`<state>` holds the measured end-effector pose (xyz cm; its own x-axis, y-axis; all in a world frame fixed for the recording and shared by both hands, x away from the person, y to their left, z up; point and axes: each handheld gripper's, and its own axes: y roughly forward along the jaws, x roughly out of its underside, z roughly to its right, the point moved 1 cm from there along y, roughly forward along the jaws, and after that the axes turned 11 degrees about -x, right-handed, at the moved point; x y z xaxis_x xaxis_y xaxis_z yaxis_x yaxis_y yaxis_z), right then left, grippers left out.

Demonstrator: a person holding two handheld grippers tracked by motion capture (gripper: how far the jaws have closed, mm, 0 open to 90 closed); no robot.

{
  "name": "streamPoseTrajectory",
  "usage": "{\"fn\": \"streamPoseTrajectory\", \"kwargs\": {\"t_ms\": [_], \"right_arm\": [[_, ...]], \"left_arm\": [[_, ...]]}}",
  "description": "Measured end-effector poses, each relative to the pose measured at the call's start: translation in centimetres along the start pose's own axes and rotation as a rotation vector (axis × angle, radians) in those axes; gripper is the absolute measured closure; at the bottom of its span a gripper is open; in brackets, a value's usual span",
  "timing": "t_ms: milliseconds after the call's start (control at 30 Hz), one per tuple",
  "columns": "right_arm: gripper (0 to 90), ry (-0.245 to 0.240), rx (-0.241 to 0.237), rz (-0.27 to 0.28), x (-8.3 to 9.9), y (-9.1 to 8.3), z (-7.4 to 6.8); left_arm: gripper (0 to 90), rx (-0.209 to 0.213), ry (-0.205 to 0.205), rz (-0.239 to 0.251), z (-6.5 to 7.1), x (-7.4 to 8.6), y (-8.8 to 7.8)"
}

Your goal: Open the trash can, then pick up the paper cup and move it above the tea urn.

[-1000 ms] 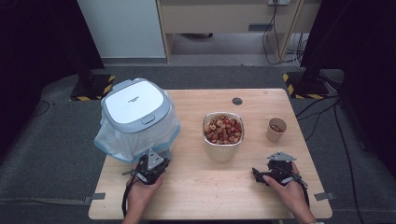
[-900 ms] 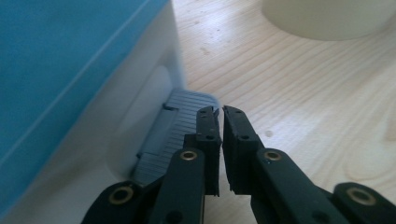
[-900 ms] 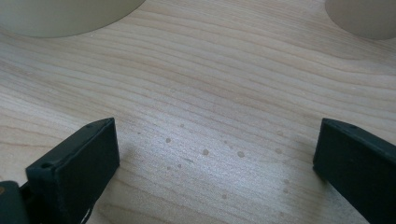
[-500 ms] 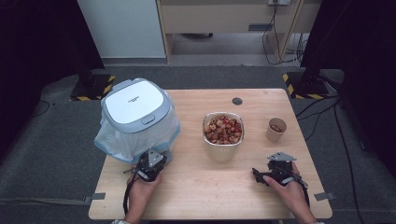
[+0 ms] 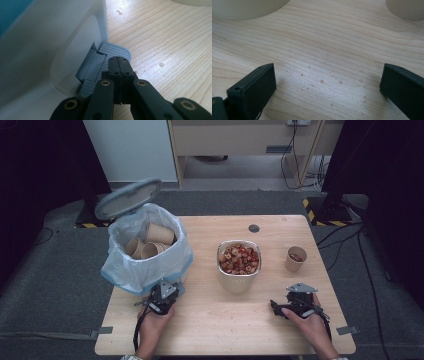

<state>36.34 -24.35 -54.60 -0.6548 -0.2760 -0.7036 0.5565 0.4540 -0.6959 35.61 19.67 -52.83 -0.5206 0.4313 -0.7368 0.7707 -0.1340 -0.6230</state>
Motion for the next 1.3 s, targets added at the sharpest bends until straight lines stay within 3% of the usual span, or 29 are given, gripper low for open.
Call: {"fn": "streamPoseTrajectory", "kwargs": {"t_ms": [67,100,200,433,900,1000,1300], "right_arm": [[1.1,0.003,0.0,-0.005,-0.1,0.0,0.0],[5.5,0.011,-0.022,-0.004,-0.2,-0.2,0.1],[4.4,0.017,-0.024,0.011,-0.5,-0.5,0.4],[5.3,0.041,0.076,0.085,-1.0,-1.7,1.4],[4.7,0.059,0.083,0.119,-1.4,-2.4,2.1],[4.7,0.088,0.077,0.145,-2.2,-2.8,2.6],[4.3,0.092,0.109,0.157,-4.5,-3.4,4.0]], "left_arm": [[89.1,0.0,-0.002,-0.001,0.0,0.0,0.0],[89.1,0.007,-0.011,0.0,-0.1,0.0,0.0],[89.1,0.01,-0.02,-0.001,-0.2,0.1,0.1],[89.1,0.009,-0.014,-0.001,-0.1,0.0,0.0],[89.2,0.01,-0.015,0.0,-0.1,0.0,0.0],[89.2,0.01,-0.014,0.0,-0.1,0.0,0.0],[89.2,0.012,-0.018,0.001,-0.2,0.0,0.0]]}}
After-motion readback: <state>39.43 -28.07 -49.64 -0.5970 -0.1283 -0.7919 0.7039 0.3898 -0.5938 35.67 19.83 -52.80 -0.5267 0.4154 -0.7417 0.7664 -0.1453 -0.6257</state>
